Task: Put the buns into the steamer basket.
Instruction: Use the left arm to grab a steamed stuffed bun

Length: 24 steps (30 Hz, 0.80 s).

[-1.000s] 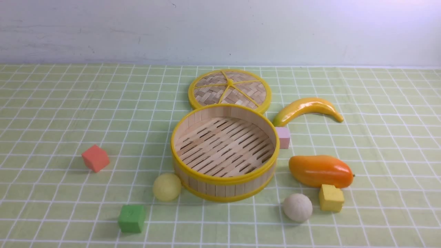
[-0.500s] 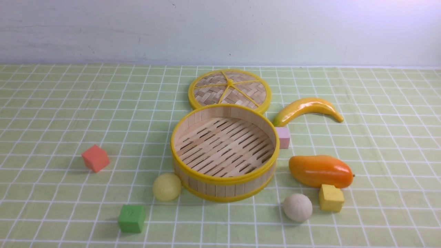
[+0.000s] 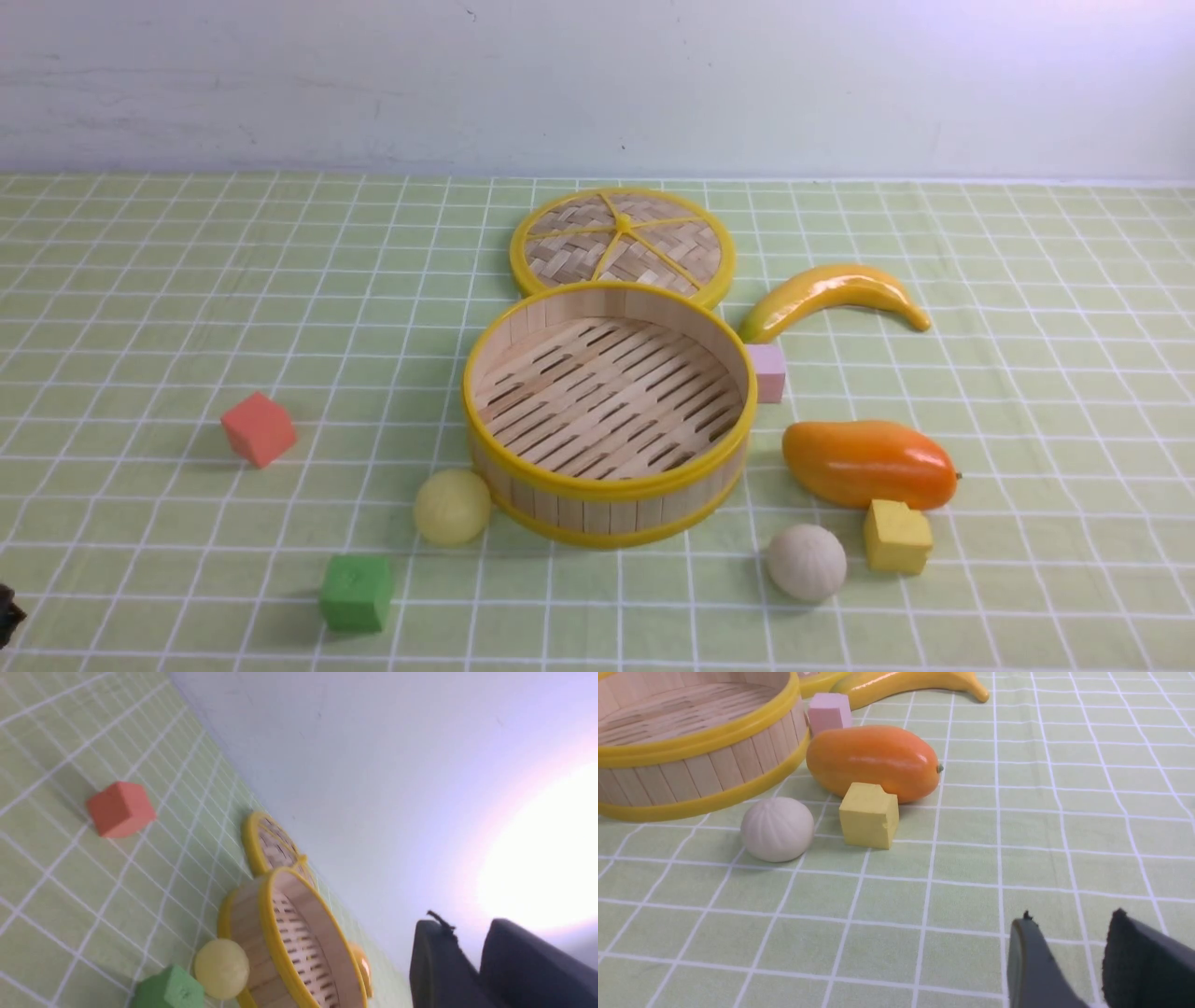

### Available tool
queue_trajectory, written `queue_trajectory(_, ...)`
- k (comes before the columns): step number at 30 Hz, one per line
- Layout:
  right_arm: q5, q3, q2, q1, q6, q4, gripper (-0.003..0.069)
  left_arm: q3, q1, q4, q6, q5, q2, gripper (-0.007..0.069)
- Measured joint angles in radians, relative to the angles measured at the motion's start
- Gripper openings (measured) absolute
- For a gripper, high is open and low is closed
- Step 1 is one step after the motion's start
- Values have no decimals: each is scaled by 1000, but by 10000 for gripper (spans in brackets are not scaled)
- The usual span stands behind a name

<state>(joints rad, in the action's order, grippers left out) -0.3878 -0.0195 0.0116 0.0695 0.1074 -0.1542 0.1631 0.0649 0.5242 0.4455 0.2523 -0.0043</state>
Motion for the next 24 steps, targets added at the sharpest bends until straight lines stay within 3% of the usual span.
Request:
queue_trajectory(4, 0, 0, 0, 0, 0, 0, 239, 241, 13, -54, -134, 325, 159, 41)
queue_trajectory(6, 0, 0, 0, 0, 0, 0, 239, 382, 13, -81, -192, 588, 357, 9)
queue_trajectory(10, 0, 0, 0, 0, 0, 0, 239, 535, 13, -120, -340, 846, 692, -13)
queue_trajectory(16, 0, 0, 0, 0, 0, 0, 239, 646, 36, -98, -482, 798, 1040, -13)
queue_trajectory(20, 0, 0, 0, 0, 0, 0, 239, 731, 236, -65, -553, 667, 1212, -13)
queue_trajectory(21, 0, 0, 0, 0, 0, 0, 239, 741, 246, -69, -553, 661, 1224, -13)
queue_trajectory(24, 0, 0, 0, 0, 0, 0, 239, 846, 364, -188, -516, 653, 1346, -13)
